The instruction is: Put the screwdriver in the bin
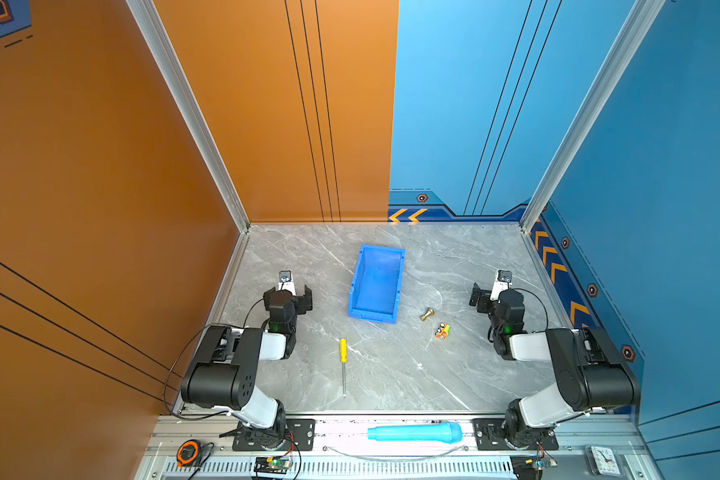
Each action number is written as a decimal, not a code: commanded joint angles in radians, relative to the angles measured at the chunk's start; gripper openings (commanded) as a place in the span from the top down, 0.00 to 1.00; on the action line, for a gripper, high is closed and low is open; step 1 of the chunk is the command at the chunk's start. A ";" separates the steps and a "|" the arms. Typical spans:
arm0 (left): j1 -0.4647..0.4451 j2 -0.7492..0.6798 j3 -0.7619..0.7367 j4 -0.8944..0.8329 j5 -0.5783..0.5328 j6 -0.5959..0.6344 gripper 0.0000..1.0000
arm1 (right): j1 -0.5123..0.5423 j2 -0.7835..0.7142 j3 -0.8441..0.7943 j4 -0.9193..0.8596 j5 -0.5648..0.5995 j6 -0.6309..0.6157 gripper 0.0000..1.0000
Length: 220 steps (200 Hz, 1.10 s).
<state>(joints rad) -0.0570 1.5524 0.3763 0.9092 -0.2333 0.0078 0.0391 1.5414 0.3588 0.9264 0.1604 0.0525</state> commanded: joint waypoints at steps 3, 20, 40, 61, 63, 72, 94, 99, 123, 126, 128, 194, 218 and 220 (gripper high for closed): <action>0.010 0.008 0.002 0.013 0.019 -0.004 0.02 | -0.001 0.007 0.013 -0.014 0.007 0.012 0.00; 0.011 0.008 0.001 0.013 0.019 -0.003 0.02 | -0.001 0.006 0.013 -0.014 0.007 0.011 0.00; 0.011 0.009 0.001 0.013 0.019 -0.003 0.02 | -0.001 0.005 0.012 -0.013 0.007 0.012 0.00; 0.011 0.008 0.003 0.013 0.019 -0.003 0.02 | -0.001 0.006 0.013 -0.014 0.007 0.011 0.00; 0.011 0.008 0.002 0.013 0.019 -0.004 0.02 | -0.001 0.006 0.012 -0.014 0.008 0.011 0.00; 0.011 0.008 0.001 0.013 0.019 -0.003 0.02 | -0.001 0.006 0.012 -0.014 0.007 0.011 0.00; 0.011 0.008 0.001 0.013 0.019 -0.003 0.02 | -0.001 0.006 0.012 -0.014 0.007 0.012 0.00; 0.011 0.008 0.002 0.013 0.021 -0.003 0.02 | -0.001 0.006 0.013 -0.014 0.007 0.012 0.00; 0.011 0.008 0.001 0.013 0.020 -0.004 0.02 | 0.001 0.005 0.012 -0.012 0.011 0.011 0.00; 0.011 0.008 0.002 0.013 0.020 -0.003 0.02 | 0.002 0.005 0.013 -0.011 0.013 0.010 0.00; 0.011 0.008 0.002 0.013 0.020 -0.003 0.02 | 0.002 0.005 0.012 -0.011 0.015 0.010 0.00; 0.010 -0.032 -0.010 0.007 -0.005 -0.008 0.02 | 0.041 -0.080 0.006 -0.069 0.120 0.000 0.00; 0.011 -0.082 -0.010 -0.038 -0.014 -0.011 0.02 | 0.049 -0.139 0.017 -0.149 0.130 -0.002 0.00; 0.011 -0.086 -0.010 -0.043 -0.014 -0.011 0.02 | 0.050 -0.146 0.019 -0.163 0.130 0.000 0.00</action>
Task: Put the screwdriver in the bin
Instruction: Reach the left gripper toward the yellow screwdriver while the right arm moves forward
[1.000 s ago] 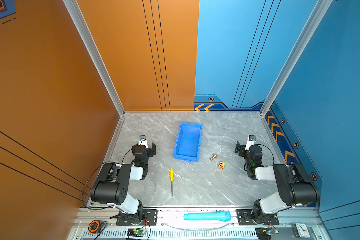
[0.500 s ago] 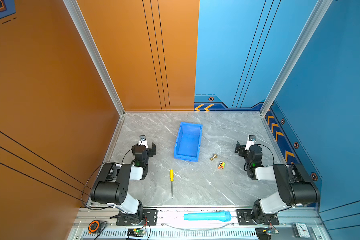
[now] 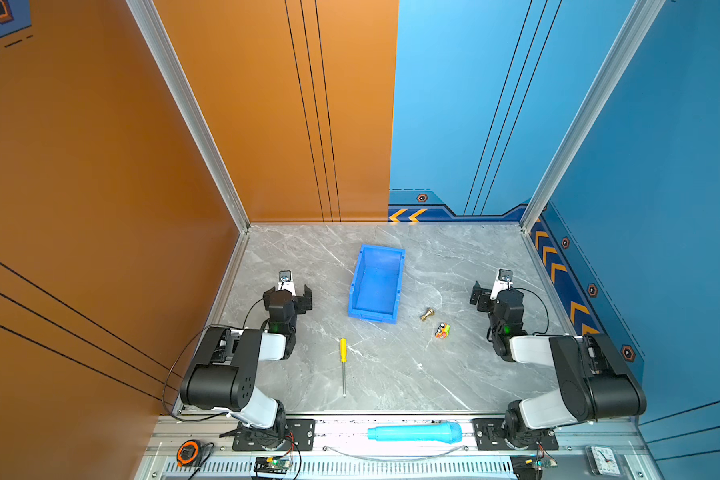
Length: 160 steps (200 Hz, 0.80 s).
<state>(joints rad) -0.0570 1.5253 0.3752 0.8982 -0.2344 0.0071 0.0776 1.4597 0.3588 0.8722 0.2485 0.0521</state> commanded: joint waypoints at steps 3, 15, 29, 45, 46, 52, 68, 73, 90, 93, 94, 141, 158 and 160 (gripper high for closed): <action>0.011 -0.066 -0.010 -0.038 -0.015 -0.011 0.02 | 0.012 -0.075 0.022 -0.129 0.040 0.005 0.00; 0.010 -0.096 -0.011 -0.064 -0.019 -0.015 0.02 | 0.016 -0.119 0.034 -0.197 0.029 0.016 0.00; 0.009 -0.131 -0.011 -0.104 -0.032 -0.029 0.02 | 0.030 -0.162 0.027 -0.229 0.032 0.016 0.00; 0.008 -0.179 -0.005 -0.174 -0.039 -0.048 0.02 | 0.056 -0.220 0.020 -0.275 0.053 0.015 0.00; 0.008 -0.181 -0.005 -0.182 -0.040 -0.048 0.02 | 0.056 -0.223 0.020 -0.279 0.054 0.015 0.00; 0.005 -0.196 0.001 -0.216 -0.040 -0.052 0.02 | 0.067 -0.245 0.022 -0.298 0.060 0.017 0.00; -0.005 -0.239 0.017 -0.301 -0.051 -0.052 0.02 | 0.102 -0.303 0.022 -0.357 0.087 0.028 0.00; -0.008 -0.252 0.022 -0.325 -0.060 -0.056 0.02 | 0.117 -0.322 0.027 -0.387 0.099 0.032 0.00; -0.015 -0.298 0.042 -0.403 -0.064 -0.075 0.02 | 0.169 -0.397 0.056 -0.514 0.144 0.052 0.00; -0.018 -0.306 0.048 -0.422 -0.064 -0.080 0.02 | 0.175 -0.409 0.061 -0.533 0.154 0.057 0.00; -0.019 -0.308 0.050 -0.428 -0.064 -0.082 0.02 | 0.179 -0.413 0.063 -0.541 0.156 0.059 0.00; -0.079 -0.401 0.273 -0.927 -0.123 -0.233 0.02 | 0.283 -0.590 0.127 -0.807 0.233 0.123 0.00; -0.097 -0.416 0.326 -1.034 -0.102 -0.273 0.02 | 0.289 -0.647 0.153 -0.926 0.258 0.211 0.00; -0.100 -0.417 0.333 -1.047 -0.104 -0.279 0.02 | 0.289 -0.651 0.156 -0.940 0.259 0.220 0.00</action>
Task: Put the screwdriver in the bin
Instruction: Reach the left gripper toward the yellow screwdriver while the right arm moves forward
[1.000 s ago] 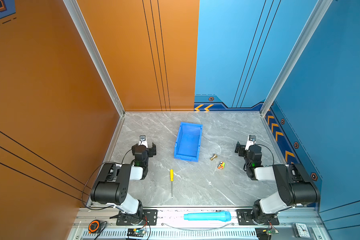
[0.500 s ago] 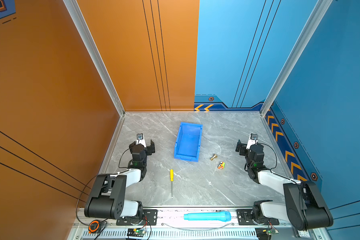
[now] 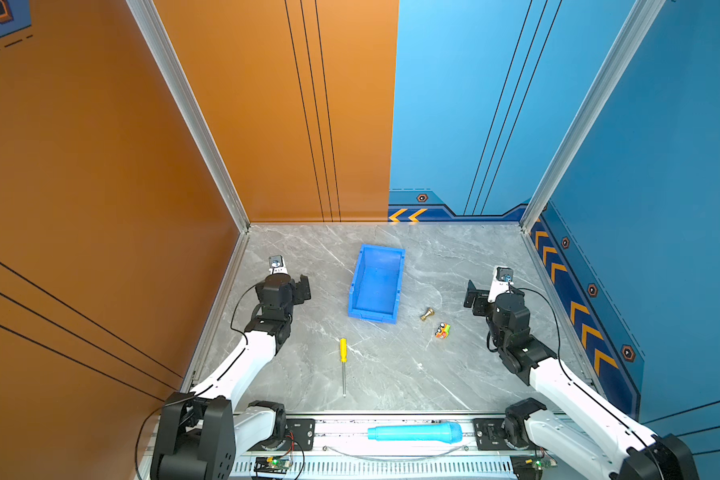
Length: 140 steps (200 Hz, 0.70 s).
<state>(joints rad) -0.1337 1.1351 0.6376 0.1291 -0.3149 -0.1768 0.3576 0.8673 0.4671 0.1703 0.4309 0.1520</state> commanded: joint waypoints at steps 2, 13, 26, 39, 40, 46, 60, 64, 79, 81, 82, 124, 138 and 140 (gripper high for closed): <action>-0.025 -0.027 0.076 -0.293 -0.023 -0.103 0.02 | 0.009 -0.063 0.052 -0.249 0.076 0.129 0.00; -0.038 -0.029 0.114 -0.390 -0.024 -0.152 0.02 | 0.010 -0.077 0.074 -0.320 0.069 0.170 0.00; -0.050 -0.025 0.164 -0.484 0.004 -0.203 0.02 | 0.011 -0.079 0.108 -0.408 0.063 0.221 0.00; -0.065 -0.012 0.211 -0.565 0.053 -0.246 0.02 | 0.012 -0.059 0.161 -0.510 0.037 0.265 0.00; -0.067 -0.011 0.214 -0.569 0.057 -0.249 0.02 | 0.012 -0.058 0.165 -0.519 0.033 0.267 0.00; -0.079 -0.007 0.229 -0.590 0.078 -0.256 0.02 | 0.013 -0.043 0.190 -0.552 0.010 0.274 0.00; -0.110 0.000 0.255 -0.635 0.113 -0.280 0.02 | 0.033 -0.010 0.235 -0.608 -0.051 0.269 0.00; -0.118 0.002 0.266 -0.653 0.119 -0.289 0.02 | 0.044 -0.003 0.244 -0.621 -0.058 0.267 0.00; -0.152 0.013 0.297 -0.709 0.143 -0.320 0.02 | 0.088 0.000 0.256 -0.631 -0.081 0.255 0.00; -0.157 0.014 0.300 -0.714 0.146 -0.323 0.02 | 0.094 0.000 0.255 -0.629 -0.085 0.254 0.00; -0.160 0.015 0.301 -0.718 0.147 -0.326 0.02 | 0.096 0.000 0.255 -0.629 -0.087 0.253 0.00; -0.244 0.069 0.311 -0.778 0.234 -0.412 0.02 | 0.177 0.041 0.279 -0.686 -0.135 0.280 0.00; -0.278 0.090 0.304 -0.784 0.242 -0.431 0.02 | 0.211 0.046 0.291 -0.700 -0.137 0.294 0.00; -0.284 0.093 0.302 -0.783 0.240 -0.434 0.02 | 0.217 0.046 0.291 -0.700 -0.138 0.294 0.00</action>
<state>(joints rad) -0.3721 1.1946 0.9344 -0.5770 -0.1314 -0.5438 0.5289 0.9031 0.7177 -0.4511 0.3206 0.4061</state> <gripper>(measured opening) 0.980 0.999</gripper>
